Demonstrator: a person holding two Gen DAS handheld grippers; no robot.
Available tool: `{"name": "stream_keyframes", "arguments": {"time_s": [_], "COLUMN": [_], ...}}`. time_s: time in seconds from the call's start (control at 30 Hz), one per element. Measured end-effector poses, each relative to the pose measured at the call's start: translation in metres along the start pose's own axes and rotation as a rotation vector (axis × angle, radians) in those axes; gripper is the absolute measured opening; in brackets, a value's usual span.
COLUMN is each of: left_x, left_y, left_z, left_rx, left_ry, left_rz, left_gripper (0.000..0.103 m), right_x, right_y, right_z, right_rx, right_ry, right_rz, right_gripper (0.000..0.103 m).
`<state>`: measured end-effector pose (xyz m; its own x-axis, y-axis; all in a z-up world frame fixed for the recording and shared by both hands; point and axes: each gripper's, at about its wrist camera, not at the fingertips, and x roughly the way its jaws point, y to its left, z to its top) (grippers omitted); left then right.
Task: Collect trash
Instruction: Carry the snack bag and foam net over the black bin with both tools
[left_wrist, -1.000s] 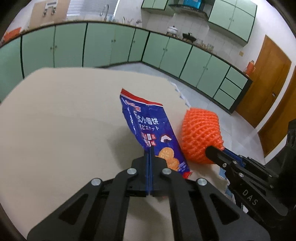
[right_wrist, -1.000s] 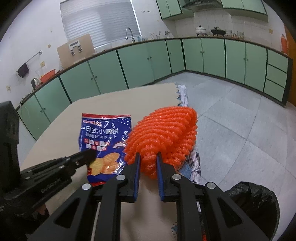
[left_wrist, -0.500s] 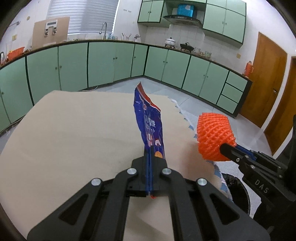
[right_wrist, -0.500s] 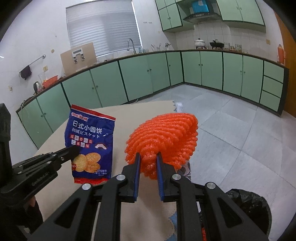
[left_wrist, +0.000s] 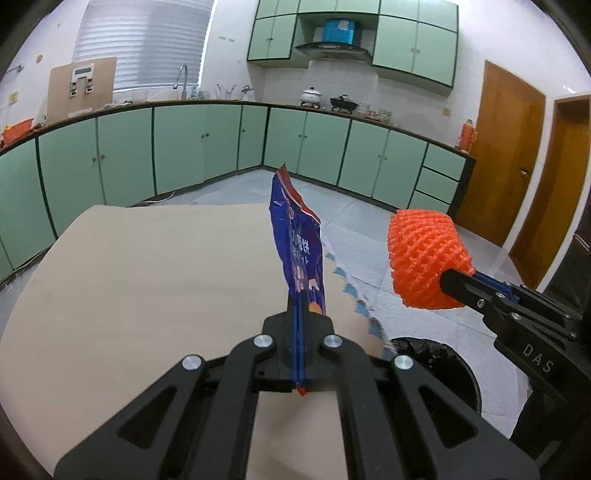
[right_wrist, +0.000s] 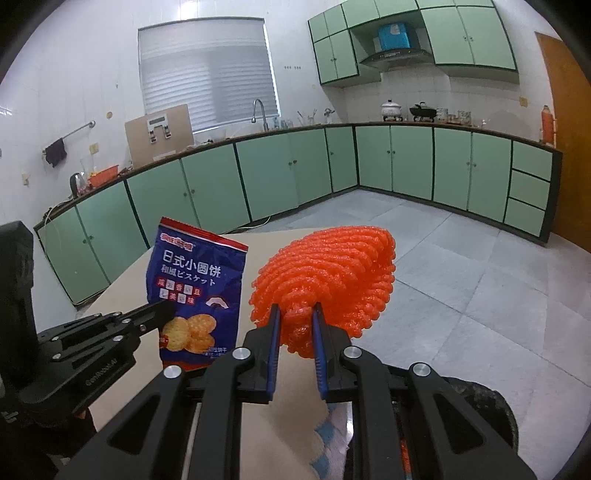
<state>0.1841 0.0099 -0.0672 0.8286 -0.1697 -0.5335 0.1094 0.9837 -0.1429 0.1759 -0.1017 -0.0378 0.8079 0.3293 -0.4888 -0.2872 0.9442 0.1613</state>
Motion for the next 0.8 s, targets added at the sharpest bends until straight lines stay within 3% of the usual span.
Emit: {"name": "stream_keyframes", "arguments": {"time_s": [0.33,0.8], "left_x": [-0.014,-0.005], "left_y": [-0.048,-0.135], "left_z": [-0.007,-0.034], "left_rx": [0.065,0.159], "left_ry": [-0.021,-0.01], "left_rz": [-0.078,-0.219], "left_gripper": [0.0,0.0], "right_x": [-0.05,-0.105], "right_y": [-0.021,-0.079], "right_z": [-0.005,-0.032], "right_rx": [0.033,0.092], "right_ry": [-0.045,-0.061], "right_rz": [-0.057,-0.226], "right_gripper": [0.016,0.016]}}
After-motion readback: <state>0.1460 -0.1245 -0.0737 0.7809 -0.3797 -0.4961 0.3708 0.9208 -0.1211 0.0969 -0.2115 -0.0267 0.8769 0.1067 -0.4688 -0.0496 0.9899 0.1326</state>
